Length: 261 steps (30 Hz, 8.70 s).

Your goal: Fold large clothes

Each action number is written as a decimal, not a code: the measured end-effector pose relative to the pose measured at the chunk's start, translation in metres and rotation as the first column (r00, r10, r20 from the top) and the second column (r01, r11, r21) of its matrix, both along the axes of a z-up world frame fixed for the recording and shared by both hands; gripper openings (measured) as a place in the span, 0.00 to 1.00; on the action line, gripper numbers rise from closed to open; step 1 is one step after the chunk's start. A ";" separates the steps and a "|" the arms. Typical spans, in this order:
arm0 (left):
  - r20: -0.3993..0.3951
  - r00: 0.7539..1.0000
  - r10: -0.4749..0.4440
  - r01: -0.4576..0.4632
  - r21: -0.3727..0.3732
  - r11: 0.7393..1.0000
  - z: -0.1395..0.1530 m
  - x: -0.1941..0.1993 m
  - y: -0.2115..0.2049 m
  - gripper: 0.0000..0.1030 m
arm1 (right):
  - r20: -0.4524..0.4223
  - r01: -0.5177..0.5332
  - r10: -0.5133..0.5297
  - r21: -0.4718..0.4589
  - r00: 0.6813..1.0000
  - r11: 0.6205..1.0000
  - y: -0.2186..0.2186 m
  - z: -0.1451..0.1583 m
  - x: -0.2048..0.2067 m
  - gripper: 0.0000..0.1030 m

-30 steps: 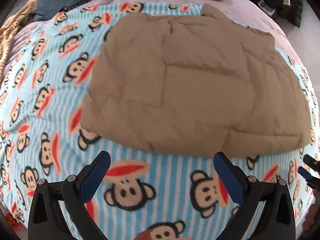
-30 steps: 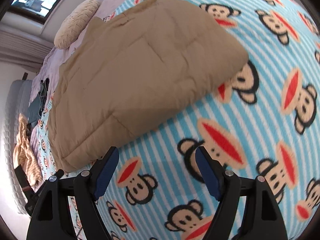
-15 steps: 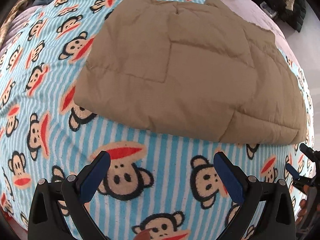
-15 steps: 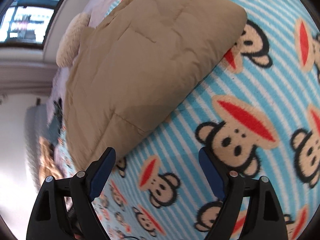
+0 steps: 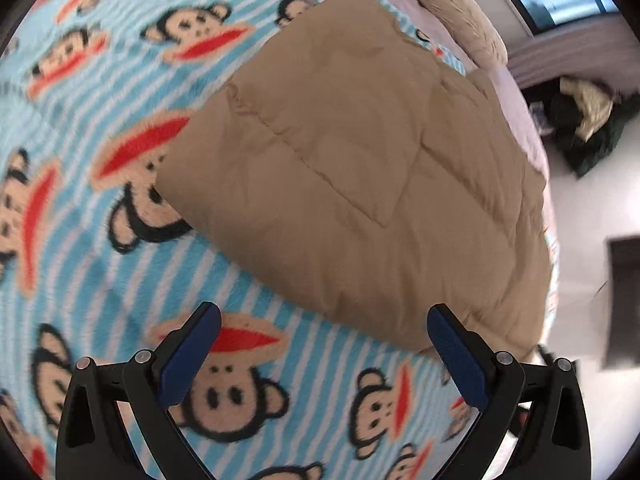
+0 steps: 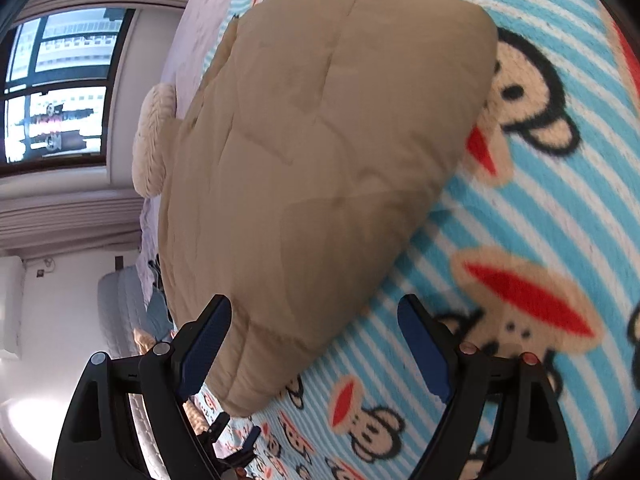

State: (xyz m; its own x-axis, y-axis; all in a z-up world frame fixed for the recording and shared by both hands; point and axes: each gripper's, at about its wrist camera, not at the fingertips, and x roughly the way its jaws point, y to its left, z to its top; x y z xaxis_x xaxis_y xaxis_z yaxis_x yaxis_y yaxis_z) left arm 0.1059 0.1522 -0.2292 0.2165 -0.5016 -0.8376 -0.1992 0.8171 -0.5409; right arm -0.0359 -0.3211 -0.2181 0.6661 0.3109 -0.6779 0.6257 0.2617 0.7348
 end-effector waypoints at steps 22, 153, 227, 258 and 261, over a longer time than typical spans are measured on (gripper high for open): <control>0.072 0.989 0.129 -0.124 -0.071 0.990 -0.026 0.064 -0.024 0.74 | 0.063 -0.047 0.039 0.131 0.997 0.990 -0.017 -0.025 0.055 0.99; -0.067 0.900 -0.431 0.424 -0.097 0.901 -0.017 -0.040 0.044 1.00 | -0.514 -0.693 0.516 -0.242 0.685 0.679 0.216 0.106 -0.078 1.00; 0.183 0.538 -0.823 0.833 0.037 0.552 0.124 -0.110 -0.429 0.63 | -0.023 -0.279 0.283 -0.266 0.959 0.923 0.039 0.126 -0.186 0.65; 0.225 0.650 -0.726 0.547 0.525 0.652 0.082 -0.061 -0.406 0.64 | -0.197 -0.116 0.042 -0.383 0.980 0.917 -0.042 0.119 -0.253 0.28; 0.222 0.649 -0.727 0.539 0.540 0.646 0.081 -0.064 -0.407 0.66 | -0.136 -0.146 0.097 -0.419 0.986 0.896 -0.050 0.142 -0.239 0.28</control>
